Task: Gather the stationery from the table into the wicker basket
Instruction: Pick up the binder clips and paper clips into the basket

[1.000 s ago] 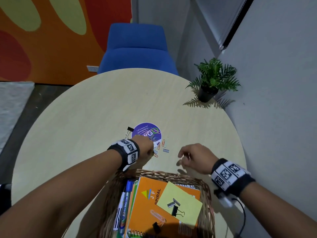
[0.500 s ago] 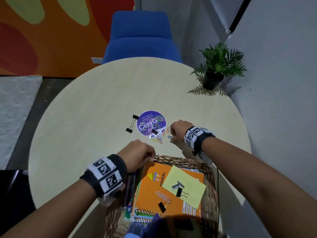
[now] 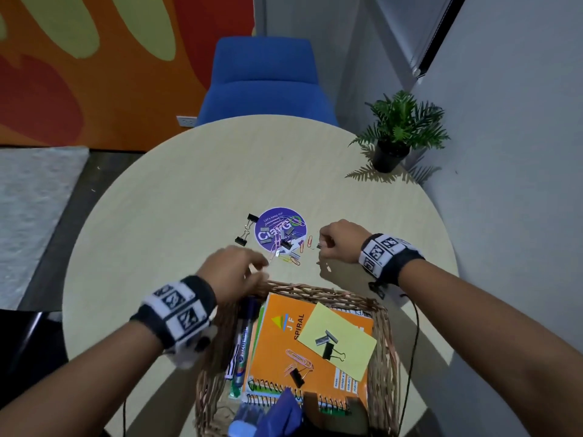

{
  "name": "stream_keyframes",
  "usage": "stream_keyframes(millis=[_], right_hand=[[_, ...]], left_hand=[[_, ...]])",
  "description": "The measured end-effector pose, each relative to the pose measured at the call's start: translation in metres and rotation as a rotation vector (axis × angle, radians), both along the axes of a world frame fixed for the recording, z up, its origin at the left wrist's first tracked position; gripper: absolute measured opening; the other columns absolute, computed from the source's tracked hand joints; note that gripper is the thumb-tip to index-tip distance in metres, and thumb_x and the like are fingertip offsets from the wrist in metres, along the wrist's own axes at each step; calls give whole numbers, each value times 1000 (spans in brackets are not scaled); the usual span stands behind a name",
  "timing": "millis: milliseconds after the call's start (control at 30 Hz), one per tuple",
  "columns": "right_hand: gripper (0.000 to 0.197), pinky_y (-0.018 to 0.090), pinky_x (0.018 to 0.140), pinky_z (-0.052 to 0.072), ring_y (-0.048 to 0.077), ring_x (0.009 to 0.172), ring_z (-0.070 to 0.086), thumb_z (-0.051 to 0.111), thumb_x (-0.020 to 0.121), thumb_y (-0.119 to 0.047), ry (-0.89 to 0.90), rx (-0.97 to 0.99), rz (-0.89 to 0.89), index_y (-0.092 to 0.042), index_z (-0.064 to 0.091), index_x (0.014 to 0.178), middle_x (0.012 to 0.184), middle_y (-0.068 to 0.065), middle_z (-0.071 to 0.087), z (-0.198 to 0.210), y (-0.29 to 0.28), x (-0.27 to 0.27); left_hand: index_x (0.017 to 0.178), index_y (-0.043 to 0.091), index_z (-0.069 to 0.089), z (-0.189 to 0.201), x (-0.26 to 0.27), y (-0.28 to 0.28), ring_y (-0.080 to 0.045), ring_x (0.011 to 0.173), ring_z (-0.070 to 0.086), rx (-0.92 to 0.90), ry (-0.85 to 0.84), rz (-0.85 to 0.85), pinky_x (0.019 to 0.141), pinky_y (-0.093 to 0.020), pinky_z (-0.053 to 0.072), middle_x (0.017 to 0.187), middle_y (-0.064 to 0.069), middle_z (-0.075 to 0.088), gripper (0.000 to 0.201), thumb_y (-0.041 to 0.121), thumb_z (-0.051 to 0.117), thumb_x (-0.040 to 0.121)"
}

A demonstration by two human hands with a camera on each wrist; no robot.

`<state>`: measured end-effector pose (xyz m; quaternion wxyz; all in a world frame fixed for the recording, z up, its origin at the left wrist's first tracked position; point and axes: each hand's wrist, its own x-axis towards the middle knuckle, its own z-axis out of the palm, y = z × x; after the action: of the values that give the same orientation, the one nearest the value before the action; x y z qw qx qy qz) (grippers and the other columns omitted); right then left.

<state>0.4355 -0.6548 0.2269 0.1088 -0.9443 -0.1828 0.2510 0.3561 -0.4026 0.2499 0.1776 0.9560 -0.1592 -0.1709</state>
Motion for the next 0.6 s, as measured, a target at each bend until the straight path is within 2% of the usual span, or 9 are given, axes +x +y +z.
stream_keyframes(millis=[67,133,200,267,300,367,467,500,600], right_hand=[[8,31,67,48,22,74,60,59,84,-21,-33,44,33,-19,58,76,79,-1,67,19,-3,-19],[7,32,68,49,19,77,63,58,85,-24,-32,49,110,-21,59,78,82,-6,67,34,-4,-45],[7,32,69,48,19,80,62,54,85,-27,-28,28,214,-25,59,82,84,-8,64,42,-3,-74],[21,31,67,45,22,82,61,40,86,-32,-33,-11,307,-23,59,86,90,-3,65,43,-3,-99],[29,32,66,44,24,83,61,33,86,-35,-43,-41,347,-21,59,88,93,0,65,39,-4,-109],[38,33,68,46,25,88,63,29,90,-37,-60,-107,410,-19,62,95,98,1,65,30,-7,-125],[57,35,74,48,23,99,62,18,85,-48,2,-139,418,-23,64,108,108,0,65,25,-10,-136],[55,35,77,49,22,102,62,21,87,-49,13,-130,383,-25,64,112,112,-2,65,27,-10,-135],[33,33,83,49,18,104,62,43,95,-41,-15,-26,229,-28,63,118,116,-6,65,38,-12,-120]], left_hand=[[100,23,68,-12,31,10,-15,83,67,10,-30,128,79,-30,52,98,4,73,20,36,61,86],[97,18,69,-29,56,19,-21,85,66,6,-25,239,79,-31,50,98,-2,73,17,29,64,85],[100,14,68,-46,73,28,-26,93,65,33,-13,300,82,-31,49,104,-8,72,19,23,65,84],[106,11,67,-60,83,35,-29,99,63,64,10,322,84,-33,48,110,-11,69,25,20,65,83],[107,10,67,-66,85,35,-29,100,62,71,18,329,84,-33,48,110,-12,68,27,22,67,82],[105,9,65,-75,87,33,-30,98,62,70,27,351,79,-34,48,107,-12,68,35,31,71,79],[102,10,60,-92,88,26,-28,93,60,74,41,385,72,-33,46,100,-9,63,47,41,76,71],[101,10,59,-96,90,25,-28,92,59,76,38,400,70,-32,45,98,-8,61,48,42,77,69],[102,9,60,-107,92,25,-30,93,59,118,2,372,70,-31,42,104,-11,63,39,36,71,76]])
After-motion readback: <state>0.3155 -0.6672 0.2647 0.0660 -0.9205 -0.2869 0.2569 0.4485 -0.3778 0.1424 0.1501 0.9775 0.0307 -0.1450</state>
